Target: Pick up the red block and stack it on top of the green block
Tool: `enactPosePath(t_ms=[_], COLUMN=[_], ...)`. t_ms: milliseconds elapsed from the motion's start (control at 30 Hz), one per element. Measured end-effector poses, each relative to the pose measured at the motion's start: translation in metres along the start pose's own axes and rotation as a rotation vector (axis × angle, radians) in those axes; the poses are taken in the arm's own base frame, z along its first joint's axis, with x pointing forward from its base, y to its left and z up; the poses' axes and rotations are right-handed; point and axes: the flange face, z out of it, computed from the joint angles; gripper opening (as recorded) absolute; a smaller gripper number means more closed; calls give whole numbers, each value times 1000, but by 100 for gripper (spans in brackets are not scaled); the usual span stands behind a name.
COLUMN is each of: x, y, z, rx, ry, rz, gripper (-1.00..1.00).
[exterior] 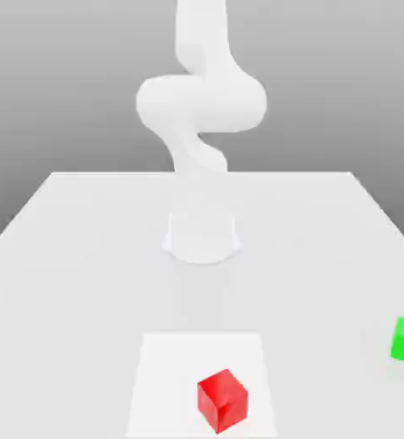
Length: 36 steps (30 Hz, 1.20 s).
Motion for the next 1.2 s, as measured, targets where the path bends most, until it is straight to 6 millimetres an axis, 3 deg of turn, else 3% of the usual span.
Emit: enactPosePath(t_ms=[133, 300, 500, 667, 800, 933, 967, 1200], x=[-10, -38, -89, -144, -188, -214, -221, -222], y=[6, 24, 61, 104, 145, 171, 177, 179], z=[85, 181, 283, 353, 397, 435, 444, 446], rx=[-66, -143, -229, -297, -348, -356, -356, -357], ry=[-106, -236, -392, -525, -622, -640, -640, -641], rz=[-82, -183, -305, -410, -483, -496, -496, -496], gripper=[0, 0, 0, 0, 0, 0, -100, -100])
